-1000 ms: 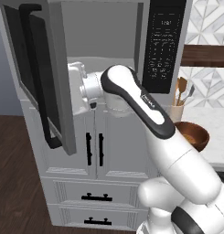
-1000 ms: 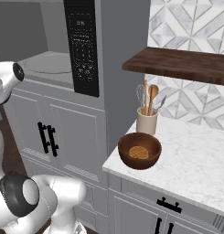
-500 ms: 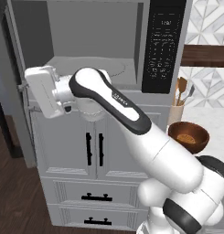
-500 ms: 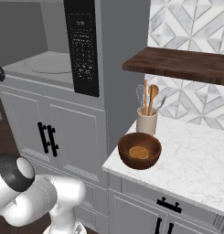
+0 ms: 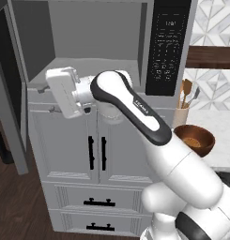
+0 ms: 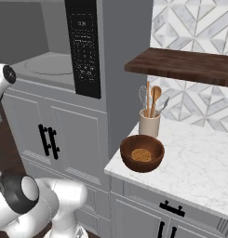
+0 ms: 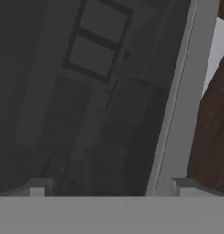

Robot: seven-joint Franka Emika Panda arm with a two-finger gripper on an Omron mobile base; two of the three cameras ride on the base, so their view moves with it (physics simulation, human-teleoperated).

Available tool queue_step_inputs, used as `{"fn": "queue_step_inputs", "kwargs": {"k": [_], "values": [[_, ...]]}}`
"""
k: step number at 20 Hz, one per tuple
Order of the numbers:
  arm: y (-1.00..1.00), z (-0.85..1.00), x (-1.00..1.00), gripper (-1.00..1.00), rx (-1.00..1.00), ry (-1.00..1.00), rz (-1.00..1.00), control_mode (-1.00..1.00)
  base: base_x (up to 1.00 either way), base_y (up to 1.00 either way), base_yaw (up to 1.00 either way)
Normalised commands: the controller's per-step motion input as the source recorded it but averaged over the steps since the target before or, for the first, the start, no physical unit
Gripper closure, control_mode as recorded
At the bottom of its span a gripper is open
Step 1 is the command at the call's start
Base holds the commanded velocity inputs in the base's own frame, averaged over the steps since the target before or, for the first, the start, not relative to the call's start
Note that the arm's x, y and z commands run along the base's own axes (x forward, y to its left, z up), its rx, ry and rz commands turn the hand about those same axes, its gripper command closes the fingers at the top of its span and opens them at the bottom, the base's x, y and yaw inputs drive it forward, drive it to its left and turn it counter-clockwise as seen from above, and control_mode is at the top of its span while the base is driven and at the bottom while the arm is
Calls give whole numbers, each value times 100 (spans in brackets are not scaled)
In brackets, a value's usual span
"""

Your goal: Open the microwave, place the bowl with waffle inside the microwave, then close the microwave door and turn it on.

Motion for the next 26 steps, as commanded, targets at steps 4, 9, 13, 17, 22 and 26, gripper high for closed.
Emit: {"fn": "queue_step_inputs", "kwargs": {"k": [4, 9, 13, 17, 22, 26], "values": [[-100, 0, 0, -100, -8, 0, -20, -100, 0, 0, 0], [-100, -1, -13, -100, -14, 0, -39, -100, 0, 0, 0], [-100, -28, -22, -100, -17, 0, -41, -100, 0, 0, 0], [-100, -68, -24, -100, -12, 0, -39, -100, 0, 0, 0], [-100, -61, -2, -100, -23, 10, -41, -100, 0, 0, 0], [-100, -32, 0, -100, -23, 28, -40, -100, 0, 0, 0]]}}
